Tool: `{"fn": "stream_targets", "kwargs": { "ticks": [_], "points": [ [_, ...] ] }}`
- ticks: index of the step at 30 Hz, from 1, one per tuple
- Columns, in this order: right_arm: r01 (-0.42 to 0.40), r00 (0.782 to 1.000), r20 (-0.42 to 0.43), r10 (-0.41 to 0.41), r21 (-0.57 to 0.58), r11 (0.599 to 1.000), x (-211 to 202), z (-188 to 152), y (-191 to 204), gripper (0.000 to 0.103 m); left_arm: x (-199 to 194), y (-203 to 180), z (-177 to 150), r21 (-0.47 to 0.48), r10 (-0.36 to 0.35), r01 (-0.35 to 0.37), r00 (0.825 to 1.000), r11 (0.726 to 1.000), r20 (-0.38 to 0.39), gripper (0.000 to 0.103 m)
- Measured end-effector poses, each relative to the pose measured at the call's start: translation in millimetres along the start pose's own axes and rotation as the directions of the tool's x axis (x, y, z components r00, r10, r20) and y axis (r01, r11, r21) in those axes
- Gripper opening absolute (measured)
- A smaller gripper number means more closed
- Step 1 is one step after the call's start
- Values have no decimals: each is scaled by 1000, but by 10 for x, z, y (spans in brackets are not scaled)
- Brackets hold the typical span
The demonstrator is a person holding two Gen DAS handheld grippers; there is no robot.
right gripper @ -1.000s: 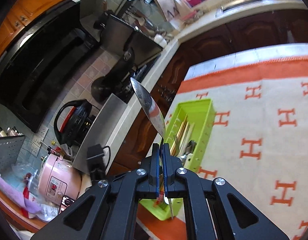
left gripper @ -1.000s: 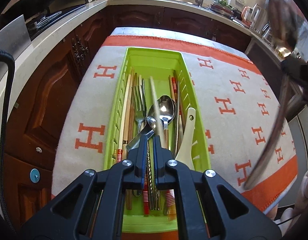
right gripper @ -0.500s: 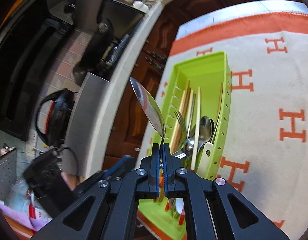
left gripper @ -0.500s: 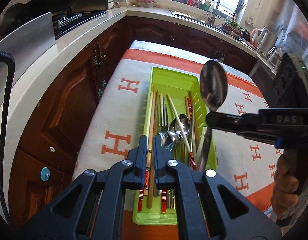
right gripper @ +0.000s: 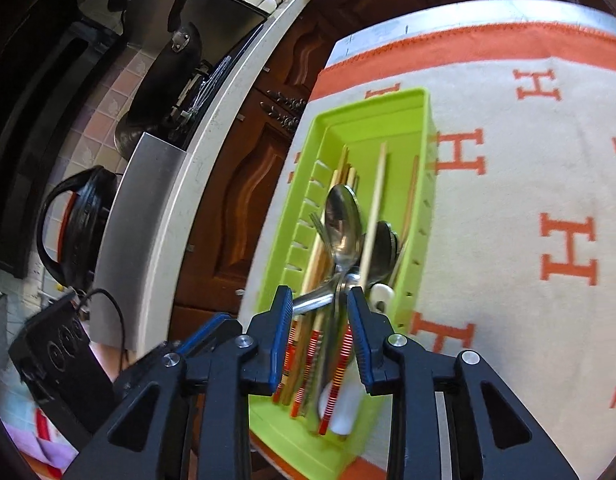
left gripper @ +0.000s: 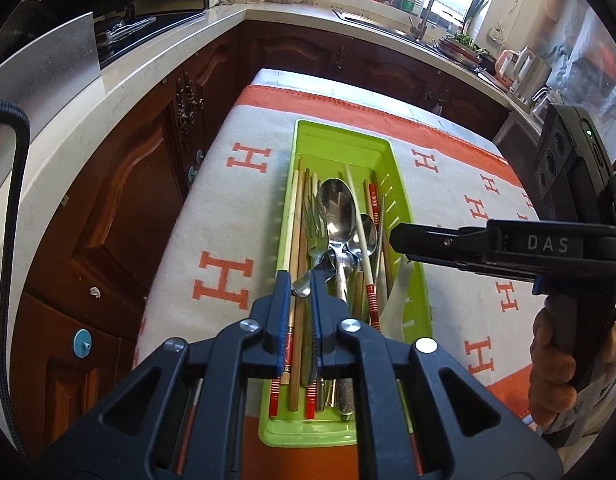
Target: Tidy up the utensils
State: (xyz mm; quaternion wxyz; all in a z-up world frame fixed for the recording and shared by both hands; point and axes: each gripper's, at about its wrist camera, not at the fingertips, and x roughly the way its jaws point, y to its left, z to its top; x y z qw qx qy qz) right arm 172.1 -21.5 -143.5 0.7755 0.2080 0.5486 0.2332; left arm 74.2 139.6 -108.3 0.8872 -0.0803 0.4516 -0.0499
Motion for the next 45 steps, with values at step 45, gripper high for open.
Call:
{"fn": "stream_targets", "kwargs": {
  "ticks": [45],
  "points": [
    [356, 897, 299, -326, -49, 933, -2118, -1183, -709, 50, -316, -1531, -292, 202, -2, -2, 1000, 979, 19, 53]
  ]
}}
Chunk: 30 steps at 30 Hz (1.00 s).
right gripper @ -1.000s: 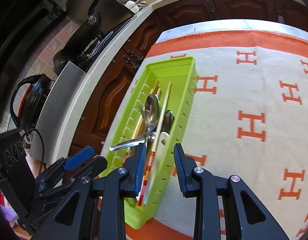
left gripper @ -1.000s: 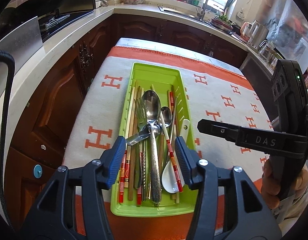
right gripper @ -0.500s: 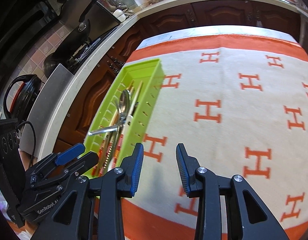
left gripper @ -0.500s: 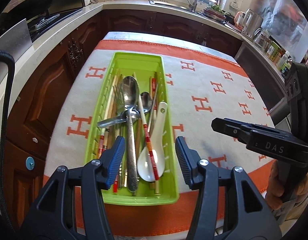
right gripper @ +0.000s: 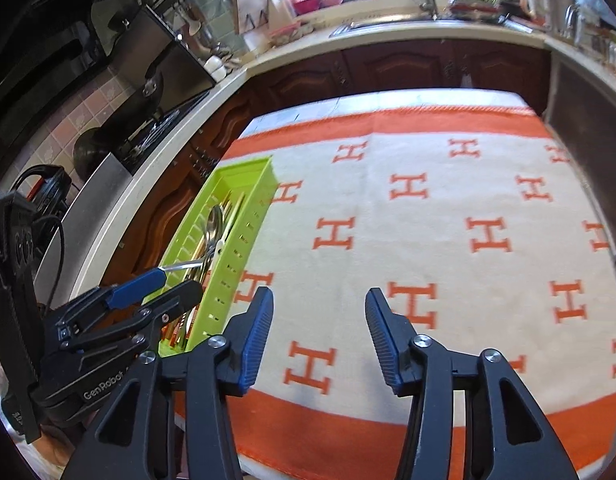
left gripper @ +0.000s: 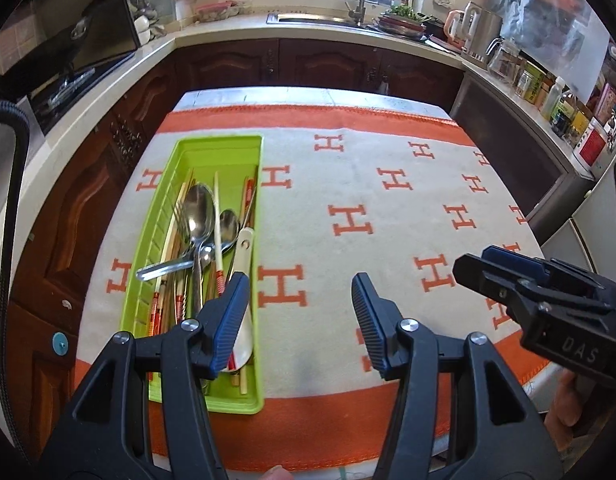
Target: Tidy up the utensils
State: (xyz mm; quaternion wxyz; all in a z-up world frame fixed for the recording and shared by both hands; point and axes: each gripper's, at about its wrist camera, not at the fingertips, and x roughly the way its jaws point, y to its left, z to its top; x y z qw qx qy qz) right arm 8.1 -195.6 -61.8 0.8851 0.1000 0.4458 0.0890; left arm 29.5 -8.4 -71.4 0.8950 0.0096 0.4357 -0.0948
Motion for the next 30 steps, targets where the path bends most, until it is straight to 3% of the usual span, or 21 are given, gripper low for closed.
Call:
{"fn": "stream_targets", "kwargs": {
  "ticks": [3, 8, 14, 30],
  "points": [
    [25, 1000, 18, -26, 5, 1000, -167, 13, -37, 53, -95, -164, 90, 12, -2, 2, 1000, 1000, 28, 66],
    [47, 997, 63, -49, 19, 999, -476, 21, -124, 61, -246, -334, 214, 0, 17, -17, 997, 1000, 78, 75],
    [99, 985, 137, -103, 32, 995, -749, 38, -184, 66, -340, -434, 266, -31, 59, -57, 995, 998, 86, 83],
    [117, 981, 155, -120, 28, 993, -869, 37, -275, 68, -341, -576, 271, -5, 100, -100, 992, 995, 73, 84]
  ]
}}
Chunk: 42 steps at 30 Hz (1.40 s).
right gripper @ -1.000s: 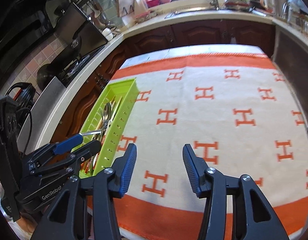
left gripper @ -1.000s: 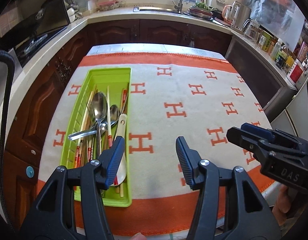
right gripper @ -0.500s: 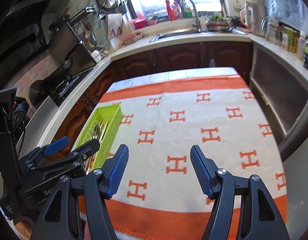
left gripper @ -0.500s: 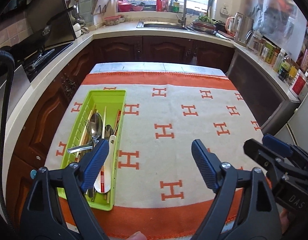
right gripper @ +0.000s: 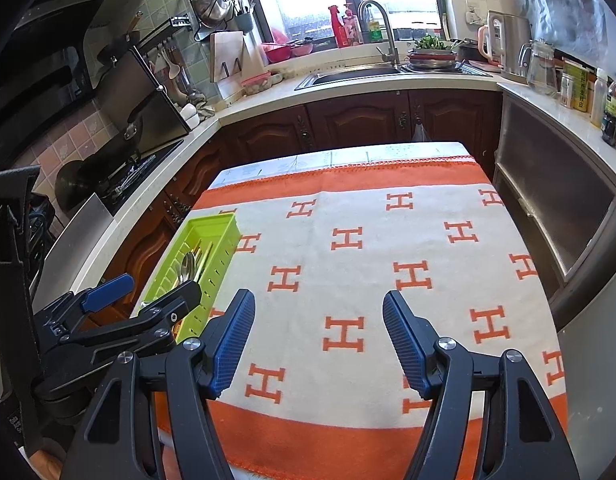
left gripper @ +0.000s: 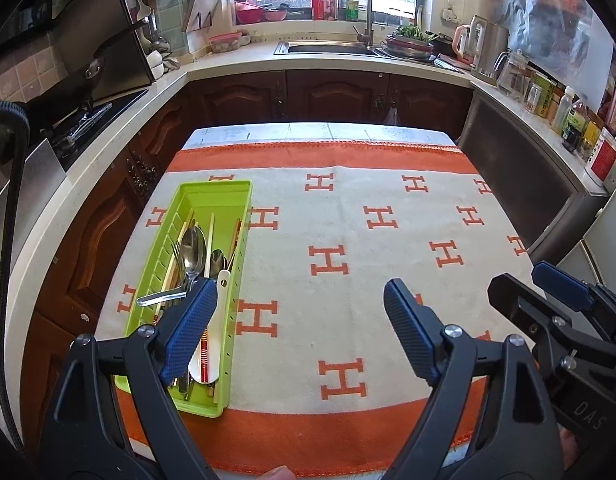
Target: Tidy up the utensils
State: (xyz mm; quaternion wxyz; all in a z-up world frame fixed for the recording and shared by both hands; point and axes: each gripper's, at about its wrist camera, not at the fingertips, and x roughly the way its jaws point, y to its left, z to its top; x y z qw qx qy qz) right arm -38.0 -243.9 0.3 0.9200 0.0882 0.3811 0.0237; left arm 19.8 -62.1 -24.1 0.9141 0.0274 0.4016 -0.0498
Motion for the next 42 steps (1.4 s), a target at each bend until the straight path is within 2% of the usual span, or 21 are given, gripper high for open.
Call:
{"fn": "stream_targets", "kwargs": {
  "ticks": [42],
  "points": [
    [-7, 999, -31, 7, 2, 1000, 174, -72, -24, 68, 119, -37, -24, -9, 4, -4, 1000, 1000, -28, 84]
  ]
}}
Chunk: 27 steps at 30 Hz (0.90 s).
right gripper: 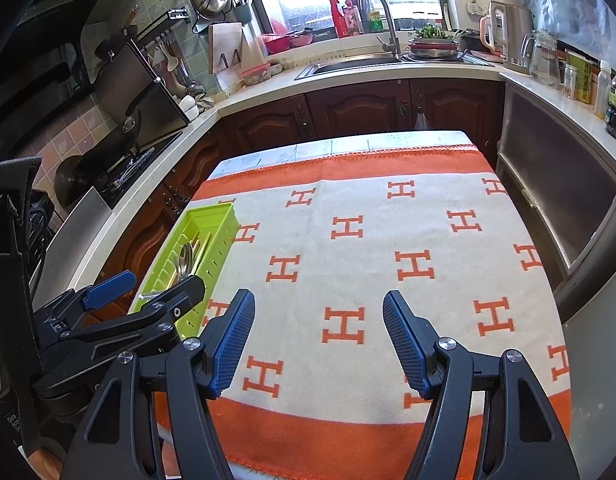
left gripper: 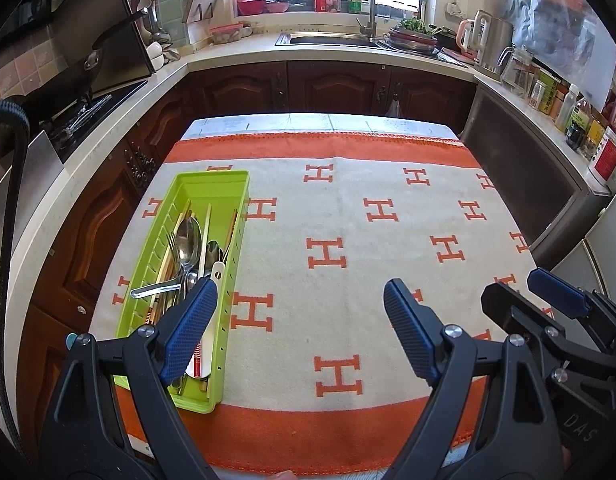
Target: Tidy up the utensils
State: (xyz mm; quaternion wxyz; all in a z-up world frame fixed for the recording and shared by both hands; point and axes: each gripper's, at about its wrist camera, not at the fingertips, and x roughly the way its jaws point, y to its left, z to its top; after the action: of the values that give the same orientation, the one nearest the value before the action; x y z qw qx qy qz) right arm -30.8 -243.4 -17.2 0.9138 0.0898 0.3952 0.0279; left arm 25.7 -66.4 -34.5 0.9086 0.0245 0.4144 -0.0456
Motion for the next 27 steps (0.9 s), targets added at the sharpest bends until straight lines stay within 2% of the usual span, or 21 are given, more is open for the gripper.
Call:
{"fn": "stream_targets", "kwargs": {
  "ticks": [27],
  "points": [
    [-2, 1000, -4, 2, 1, 1000, 24, 3, -15, 68, 30, -1, -8, -2, 1, -1, 1000, 1000, -8, 84]
  ]
}}
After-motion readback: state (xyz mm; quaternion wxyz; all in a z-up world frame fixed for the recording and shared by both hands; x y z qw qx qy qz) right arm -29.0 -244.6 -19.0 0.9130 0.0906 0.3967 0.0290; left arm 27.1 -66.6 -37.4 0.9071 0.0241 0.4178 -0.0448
